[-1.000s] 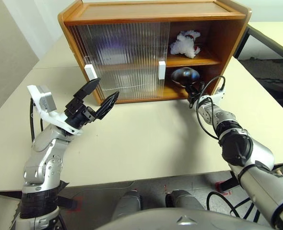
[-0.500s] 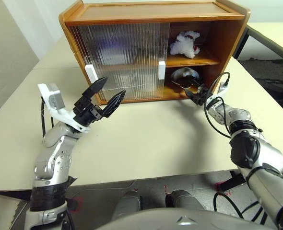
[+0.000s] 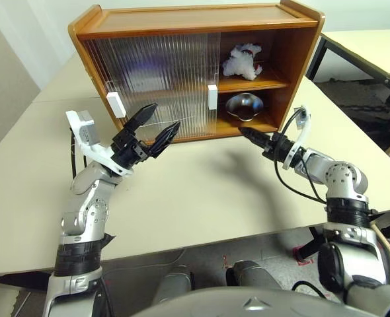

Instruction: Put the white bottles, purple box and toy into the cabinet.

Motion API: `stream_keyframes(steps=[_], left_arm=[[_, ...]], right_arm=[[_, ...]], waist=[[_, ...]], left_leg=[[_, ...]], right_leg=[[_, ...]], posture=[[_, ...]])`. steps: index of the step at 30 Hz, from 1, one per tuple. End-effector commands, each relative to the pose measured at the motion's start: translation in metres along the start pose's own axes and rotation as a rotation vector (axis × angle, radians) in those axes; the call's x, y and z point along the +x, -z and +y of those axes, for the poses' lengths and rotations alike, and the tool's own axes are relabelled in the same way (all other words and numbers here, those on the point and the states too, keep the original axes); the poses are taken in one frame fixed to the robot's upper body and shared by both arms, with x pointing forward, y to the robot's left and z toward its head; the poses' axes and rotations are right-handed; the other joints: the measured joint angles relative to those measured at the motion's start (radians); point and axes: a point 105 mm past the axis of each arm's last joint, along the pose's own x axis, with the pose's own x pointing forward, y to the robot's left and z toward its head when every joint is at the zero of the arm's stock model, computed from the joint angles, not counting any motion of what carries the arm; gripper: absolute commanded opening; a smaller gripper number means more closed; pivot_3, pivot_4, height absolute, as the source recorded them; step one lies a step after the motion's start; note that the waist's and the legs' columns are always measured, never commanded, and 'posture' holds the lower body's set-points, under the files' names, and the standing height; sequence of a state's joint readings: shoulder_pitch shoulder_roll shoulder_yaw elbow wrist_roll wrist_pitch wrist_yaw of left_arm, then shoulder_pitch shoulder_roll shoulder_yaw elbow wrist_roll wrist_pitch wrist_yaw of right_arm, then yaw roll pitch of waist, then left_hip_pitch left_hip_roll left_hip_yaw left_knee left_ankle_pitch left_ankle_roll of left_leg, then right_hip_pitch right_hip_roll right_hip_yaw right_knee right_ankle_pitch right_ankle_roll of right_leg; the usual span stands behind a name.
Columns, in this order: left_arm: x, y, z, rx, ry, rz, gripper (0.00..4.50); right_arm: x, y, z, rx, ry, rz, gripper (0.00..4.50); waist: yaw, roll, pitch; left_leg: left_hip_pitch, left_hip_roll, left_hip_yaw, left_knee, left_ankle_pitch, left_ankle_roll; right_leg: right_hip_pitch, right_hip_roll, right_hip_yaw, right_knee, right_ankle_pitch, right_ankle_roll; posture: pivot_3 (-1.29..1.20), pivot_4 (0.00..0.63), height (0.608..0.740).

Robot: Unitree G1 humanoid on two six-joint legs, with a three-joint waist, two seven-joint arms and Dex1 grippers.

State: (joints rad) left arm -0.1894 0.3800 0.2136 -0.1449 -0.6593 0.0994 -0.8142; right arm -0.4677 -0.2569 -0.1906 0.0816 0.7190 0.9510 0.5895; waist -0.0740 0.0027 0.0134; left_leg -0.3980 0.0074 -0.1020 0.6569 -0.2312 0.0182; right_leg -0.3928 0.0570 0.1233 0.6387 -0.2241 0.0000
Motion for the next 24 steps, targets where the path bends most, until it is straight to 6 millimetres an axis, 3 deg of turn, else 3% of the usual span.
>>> stream_keyframes(steps=[1, 7, 18, 24], left_arm=[[0.000, 0.005, 0.000, 0.003, 0.003, 0.014, 4.50], [-0.003, 0.006, 0.001, 0.002, -0.005, 0.013, 4.50], [-0.005, 0.004, 0.002, 0.011, -0.017, 0.014, 4.50], [-0.006, 0.004, 0.002, 0.013, -0.026, 0.015, 4.50]], right_arm=[[0.007, 0.010, 0.015, -0.207, -0.027, 0.061, 2.30], [0.020, 0.010, 0.036, -0.509, -0.072, 0.038, 0.03], [0.053, -0.015, 0.057, -0.711, -0.049, -0.128, 0.03], [0.072, -0.018, 0.070, -0.750, -0.073, -0.162, 0.03]], waist=[[-0.003, 0.000, 0.000], [-0.004, 0.000, 0.000], [0.002, 0.000, 0.000], [0.011, 0.000, 0.000]], left_leg=[[0.000, 0.000, 0.000, 0.001, 0.000, 0.000], [-0.001, -0.001, -0.001, 0.002, -0.001, -0.001], [-0.004, 0.000, -0.002, 0.000, -0.001, -0.002], [-0.006, 0.000, -0.003, -0.001, -0.002, -0.004]], right_leg=[[0.000, 0.000, 0.000, 0.000, 0.000, 0.000], [0.000, -0.001, 0.001, 0.000, 0.001, 0.002], [-0.004, -0.001, 0.001, -0.001, 0.001, 0.001], [-0.007, -0.001, 0.000, -0.001, 0.004, -0.007]], posture=[[-0.10, 0.017, 0.740], [-0.10, 0.017, 0.740], [-0.07, 0.024, 0.740], [-0.06, 0.023, 0.740]])
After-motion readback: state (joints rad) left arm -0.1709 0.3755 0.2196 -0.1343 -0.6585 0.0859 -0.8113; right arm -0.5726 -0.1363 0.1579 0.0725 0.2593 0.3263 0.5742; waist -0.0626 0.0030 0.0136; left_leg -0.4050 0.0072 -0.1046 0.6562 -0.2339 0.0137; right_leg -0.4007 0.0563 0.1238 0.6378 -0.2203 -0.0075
